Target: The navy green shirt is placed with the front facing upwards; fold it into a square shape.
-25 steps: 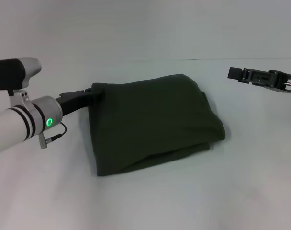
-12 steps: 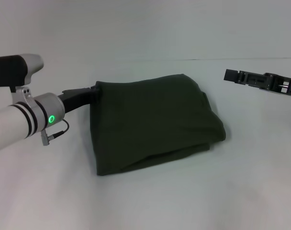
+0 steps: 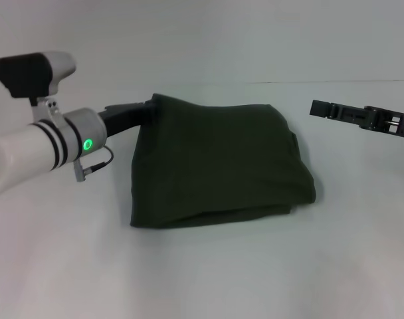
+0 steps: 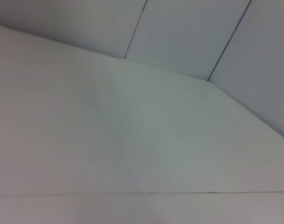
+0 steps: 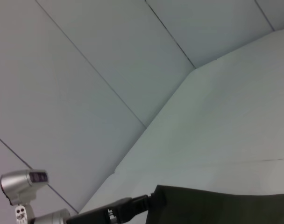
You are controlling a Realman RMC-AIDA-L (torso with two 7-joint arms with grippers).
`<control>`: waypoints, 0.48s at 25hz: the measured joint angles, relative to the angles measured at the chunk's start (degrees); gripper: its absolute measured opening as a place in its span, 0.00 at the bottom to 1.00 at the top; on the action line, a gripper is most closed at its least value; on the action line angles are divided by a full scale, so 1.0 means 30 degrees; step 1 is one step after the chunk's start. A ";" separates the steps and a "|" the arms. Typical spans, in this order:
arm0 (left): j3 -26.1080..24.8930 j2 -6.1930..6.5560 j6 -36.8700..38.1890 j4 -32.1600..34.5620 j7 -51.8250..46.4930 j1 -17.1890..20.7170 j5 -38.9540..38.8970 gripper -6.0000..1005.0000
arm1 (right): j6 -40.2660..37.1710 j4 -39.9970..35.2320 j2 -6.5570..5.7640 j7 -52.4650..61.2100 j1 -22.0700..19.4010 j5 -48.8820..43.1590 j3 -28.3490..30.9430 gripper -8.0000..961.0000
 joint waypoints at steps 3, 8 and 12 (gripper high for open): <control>0.0000 0.0004 0.0006 -0.0022 -0.0004 -0.0359 0.0038 0.09 | 0.0074 0.0005 0.0042 -0.0262 -0.0089 0.0009 0.0145 0.89; 0.0011 0.0004 0.0019 -0.0109 -0.0004 -0.0769 0.0061 0.11 | 0.0350 0.0031 0.0129 -0.0578 -0.0251 -0.0020 0.0207 0.89; 0.0207 -0.0001 -0.0011 -0.0118 -0.0021 -0.0863 0.0078 0.13 | 0.0579 0.0032 0.0144 -0.0605 -0.0291 -0.0074 0.0198 0.89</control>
